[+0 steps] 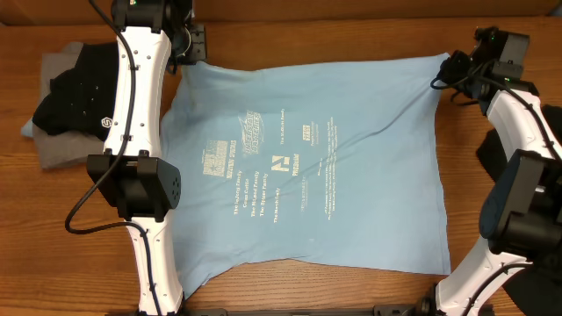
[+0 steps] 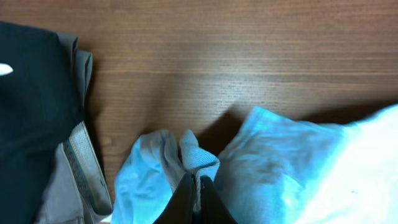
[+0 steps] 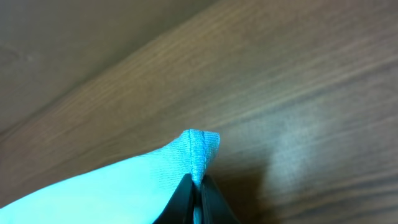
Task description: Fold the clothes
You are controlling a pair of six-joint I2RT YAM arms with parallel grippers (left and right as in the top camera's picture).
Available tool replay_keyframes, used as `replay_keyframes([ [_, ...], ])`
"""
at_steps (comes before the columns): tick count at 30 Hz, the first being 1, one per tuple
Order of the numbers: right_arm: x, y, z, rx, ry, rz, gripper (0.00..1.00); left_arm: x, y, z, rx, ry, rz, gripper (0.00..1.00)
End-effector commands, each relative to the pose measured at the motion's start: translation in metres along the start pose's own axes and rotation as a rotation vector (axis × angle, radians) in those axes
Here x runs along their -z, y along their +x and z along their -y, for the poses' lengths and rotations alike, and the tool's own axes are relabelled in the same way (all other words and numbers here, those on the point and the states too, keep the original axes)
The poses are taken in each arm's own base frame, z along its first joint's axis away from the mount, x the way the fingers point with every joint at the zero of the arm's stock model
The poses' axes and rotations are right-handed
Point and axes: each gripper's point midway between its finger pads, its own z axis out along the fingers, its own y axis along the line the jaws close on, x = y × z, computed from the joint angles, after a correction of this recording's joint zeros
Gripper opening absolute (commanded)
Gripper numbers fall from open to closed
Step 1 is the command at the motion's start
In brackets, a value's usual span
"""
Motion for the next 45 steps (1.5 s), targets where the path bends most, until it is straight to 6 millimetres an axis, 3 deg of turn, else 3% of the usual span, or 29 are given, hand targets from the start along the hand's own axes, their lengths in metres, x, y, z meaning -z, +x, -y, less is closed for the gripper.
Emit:
replay_keyframes([
  [1, 0.004, -0.003, 0.004, -0.002, 0.004, -0.001, 0.04, 0.033, -0.007, 0.005, 0.006, 0.022, 0.06, 0.04],
  [9, 0.007, 0.022, 0.009, -0.013, 0.024, -0.101, 0.05, 0.037, 0.018, -0.005, 0.017, -0.026, -0.035, 0.04],
  [18, 0.025, 0.041, 0.001, 0.034, 0.0, -0.196, 0.06, 0.042, 0.048, -0.026, 0.079, -0.05, -0.162, 0.04],
  [23, 0.037, 0.064, 0.012, -0.014, 0.04, -0.296, 0.06, 0.044, 0.061, -0.033, 0.078, -0.068, -0.215, 0.04],
  [29, 0.052, 0.089, 0.027, -0.074, 0.08, -0.407, 0.04, 0.043, 0.062, -0.034, 0.073, -0.069, -0.224, 0.04],
  [34, 0.063, 0.1, 0.037, -0.096, 0.1, -0.461, 0.04, 0.033, 0.074, -0.035, 0.055, -0.075, -0.277, 0.04],
  [45, 0.071, 0.113, 0.039, -0.121, 0.118, -0.52, 0.12, -0.005, 0.13, -0.044, 0.031, -0.118, -0.514, 0.04],
])
